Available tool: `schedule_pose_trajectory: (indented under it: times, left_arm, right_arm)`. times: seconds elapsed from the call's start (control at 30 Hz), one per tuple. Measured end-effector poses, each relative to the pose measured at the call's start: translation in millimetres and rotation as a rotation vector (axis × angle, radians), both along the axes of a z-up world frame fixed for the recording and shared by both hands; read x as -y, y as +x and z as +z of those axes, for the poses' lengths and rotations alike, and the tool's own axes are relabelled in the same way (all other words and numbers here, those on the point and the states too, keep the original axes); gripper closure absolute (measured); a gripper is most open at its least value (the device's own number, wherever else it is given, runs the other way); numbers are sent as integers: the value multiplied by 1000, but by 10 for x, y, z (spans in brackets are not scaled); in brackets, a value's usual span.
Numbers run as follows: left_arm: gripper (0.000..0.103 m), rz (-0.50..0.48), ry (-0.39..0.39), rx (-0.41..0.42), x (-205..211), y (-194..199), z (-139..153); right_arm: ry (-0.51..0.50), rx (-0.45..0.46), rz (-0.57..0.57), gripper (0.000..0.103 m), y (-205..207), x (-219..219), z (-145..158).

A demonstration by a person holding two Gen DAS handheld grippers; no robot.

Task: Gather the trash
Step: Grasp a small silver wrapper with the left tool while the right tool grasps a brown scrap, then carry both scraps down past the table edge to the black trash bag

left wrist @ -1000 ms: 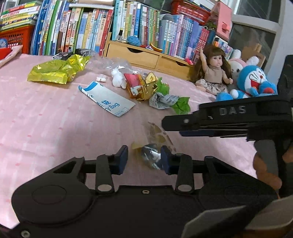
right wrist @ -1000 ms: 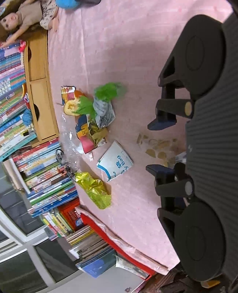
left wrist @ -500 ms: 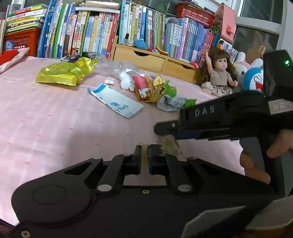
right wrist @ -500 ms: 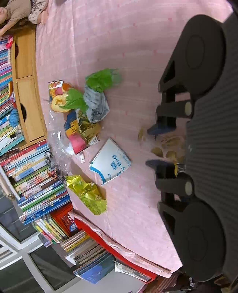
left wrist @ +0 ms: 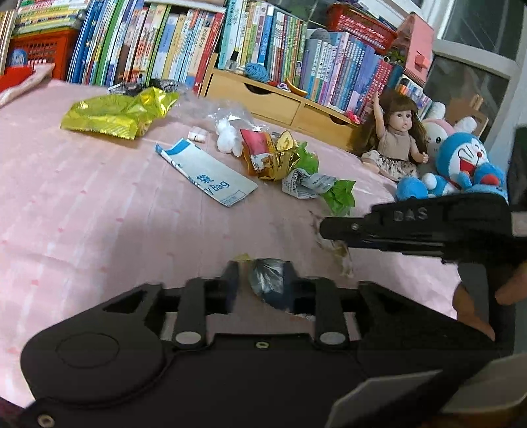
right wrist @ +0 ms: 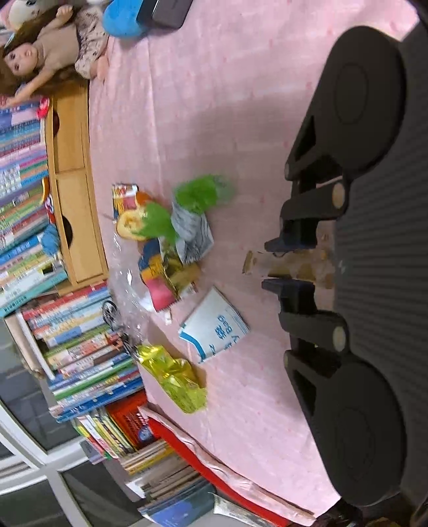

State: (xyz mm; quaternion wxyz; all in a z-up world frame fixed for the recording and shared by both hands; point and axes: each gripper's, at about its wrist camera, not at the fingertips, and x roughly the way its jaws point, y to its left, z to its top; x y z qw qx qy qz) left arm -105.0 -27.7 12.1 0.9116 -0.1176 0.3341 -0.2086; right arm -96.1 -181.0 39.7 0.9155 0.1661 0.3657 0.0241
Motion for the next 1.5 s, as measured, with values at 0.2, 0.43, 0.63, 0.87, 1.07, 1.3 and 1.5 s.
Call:
schedule_pose_trajectory:
  times: [0.2, 0.43, 0.63, 0.87, 1.07, 1.3, 1.5]
  left_arm:
    - [38, -12, -69, -14, 22, 30, 21]
    - [86, -15, 42, 13, 206, 35, -9]
    - [91, -16, 74, 80, 184, -92, 60]
    - [92, -39, 56, 101, 14, -234, 211]
    - [92, -113, 55, 93, -197, -516, 317]
    - [92, -179, 90, 105, -404, -955, 418]
    - [92, -204, 111, 68, -548, -1272, 379]
  right_arm:
    - [2, 8, -14, 82, -85, 100, -32]
    - [2, 28, -24, 83, -189, 161, -40]
    - [41, 41, -24, 84, -288, 170, -38]
    - [84, 65, -13, 85, -435, 129, 16]
    - [133, 76, 23, 86, -675, 36, 43]
    - [181, 80, 63, 86, -1105, -99, 45]
    - [187, 58, 110, 86, -1489, -287, -52]
